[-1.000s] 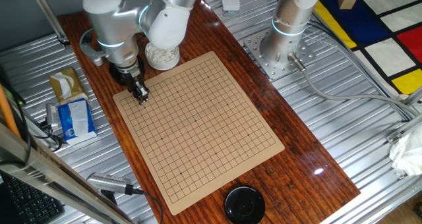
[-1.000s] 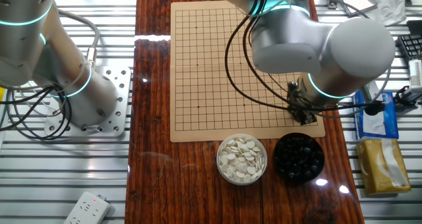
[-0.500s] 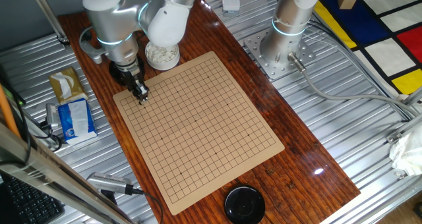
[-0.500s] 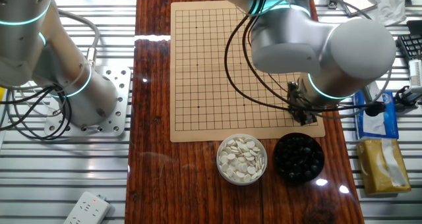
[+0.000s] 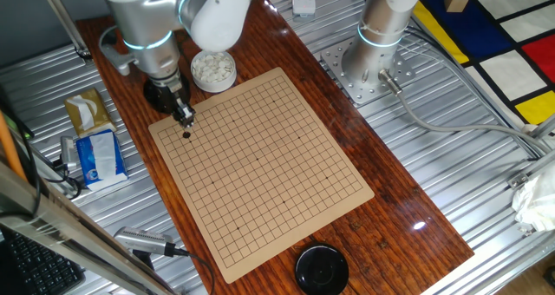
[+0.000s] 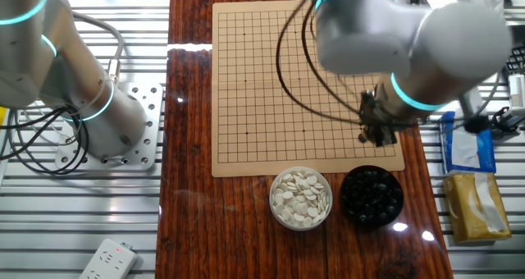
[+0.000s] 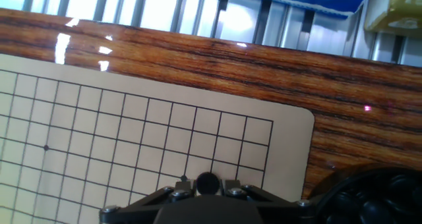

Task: Play the first move as black on the 3-4 point in the upper right corner of the Go board

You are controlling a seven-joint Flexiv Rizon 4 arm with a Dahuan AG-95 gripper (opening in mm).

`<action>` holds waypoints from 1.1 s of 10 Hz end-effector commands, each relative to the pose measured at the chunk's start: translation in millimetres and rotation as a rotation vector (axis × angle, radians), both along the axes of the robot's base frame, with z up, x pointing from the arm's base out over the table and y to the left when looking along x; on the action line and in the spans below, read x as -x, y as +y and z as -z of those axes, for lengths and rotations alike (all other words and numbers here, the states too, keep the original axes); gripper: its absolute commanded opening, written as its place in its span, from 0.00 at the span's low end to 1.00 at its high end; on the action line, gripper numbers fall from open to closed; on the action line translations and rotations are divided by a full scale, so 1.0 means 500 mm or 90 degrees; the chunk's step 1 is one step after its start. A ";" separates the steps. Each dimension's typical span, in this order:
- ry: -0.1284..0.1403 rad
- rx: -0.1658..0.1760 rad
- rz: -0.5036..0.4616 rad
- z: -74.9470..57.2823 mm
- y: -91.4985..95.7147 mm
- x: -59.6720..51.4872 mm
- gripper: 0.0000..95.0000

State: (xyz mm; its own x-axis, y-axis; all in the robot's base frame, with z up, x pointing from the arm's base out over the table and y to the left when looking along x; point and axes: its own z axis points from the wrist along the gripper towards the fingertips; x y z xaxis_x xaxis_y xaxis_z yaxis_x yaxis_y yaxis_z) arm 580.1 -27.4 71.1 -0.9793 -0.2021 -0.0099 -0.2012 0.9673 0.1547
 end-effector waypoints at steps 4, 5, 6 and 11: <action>0.040 0.001 0.008 -0.063 0.024 0.017 0.00; 0.056 0.000 0.012 -0.073 0.028 0.021 0.00; 0.073 0.001 0.019 -0.080 0.032 0.024 0.00; 0.092 -0.005 0.013 -0.096 0.052 0.029 0.00</action>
State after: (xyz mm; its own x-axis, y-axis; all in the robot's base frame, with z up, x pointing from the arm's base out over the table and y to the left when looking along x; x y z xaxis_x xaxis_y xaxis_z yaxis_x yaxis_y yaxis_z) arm 566.4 -1.0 119.7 -0.9745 -0.1821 0.1314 -0.1561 0.9699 0.1868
